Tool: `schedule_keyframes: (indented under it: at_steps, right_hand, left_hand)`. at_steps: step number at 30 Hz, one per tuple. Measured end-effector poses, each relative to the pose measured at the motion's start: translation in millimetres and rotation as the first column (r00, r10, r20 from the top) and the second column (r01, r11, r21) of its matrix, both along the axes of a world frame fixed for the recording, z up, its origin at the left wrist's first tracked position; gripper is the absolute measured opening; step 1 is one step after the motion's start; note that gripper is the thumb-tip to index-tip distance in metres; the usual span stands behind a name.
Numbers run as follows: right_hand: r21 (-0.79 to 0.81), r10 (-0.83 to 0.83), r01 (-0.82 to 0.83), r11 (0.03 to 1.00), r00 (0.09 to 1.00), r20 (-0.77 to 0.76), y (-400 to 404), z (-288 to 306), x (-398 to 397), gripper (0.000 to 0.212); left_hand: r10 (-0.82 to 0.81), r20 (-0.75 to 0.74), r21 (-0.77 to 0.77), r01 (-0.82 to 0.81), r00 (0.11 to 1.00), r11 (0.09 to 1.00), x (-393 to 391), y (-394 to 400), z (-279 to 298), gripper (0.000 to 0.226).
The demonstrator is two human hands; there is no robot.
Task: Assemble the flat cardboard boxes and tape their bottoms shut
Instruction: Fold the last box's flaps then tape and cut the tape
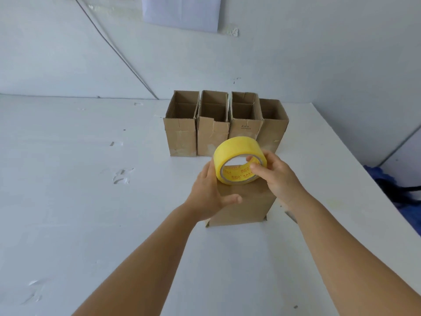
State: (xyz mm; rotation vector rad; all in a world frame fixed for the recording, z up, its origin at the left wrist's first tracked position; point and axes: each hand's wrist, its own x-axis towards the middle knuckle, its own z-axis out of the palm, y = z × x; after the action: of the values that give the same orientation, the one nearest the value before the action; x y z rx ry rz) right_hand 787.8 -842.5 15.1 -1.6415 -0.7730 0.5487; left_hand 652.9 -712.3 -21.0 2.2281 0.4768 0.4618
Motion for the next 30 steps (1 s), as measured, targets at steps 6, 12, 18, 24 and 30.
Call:
schedule_keyframes:
  at_steps: [6,12,18,24,30]
  right_hand:
    - [0.221,0.148,-0.094,0.971,0.959,-0.242,-13,13,26,0.031]
    - [0.203,0.25,-0.202,0.958,0.935,-0.252,-24,37,61,0.036]
    - [-0.005,-0.098,0.099,0.995,0.988,0.119,-35,35,88,0.02]
    - [-0.109,-0.066,0.106,0.988,0.946,0.319,-43,27,105,0.012]
    - [-0.19,-0.022,0.081,0.978,0.956,0.293,-46,3,113,0.012]
  left_hand:
    - [-0.027,-0.232,0.215,0.078,0.972,0.974,1,9,0,0.115]
    - [-0.026,-0.339,0.251,0.118,0.94,0.961,0,11,6,0.113]
    - [-0.032,-0.378,0.243,0.132,0.925,0.961,0,7,13,0.112]
    - [-0.009,-0.384,0.224,0.102,0.923,0.969,-4,3,15,0.109]
    - [0.001,-0.372,0.209,0.083,0.928,0.974,-5,1,14,0.104]
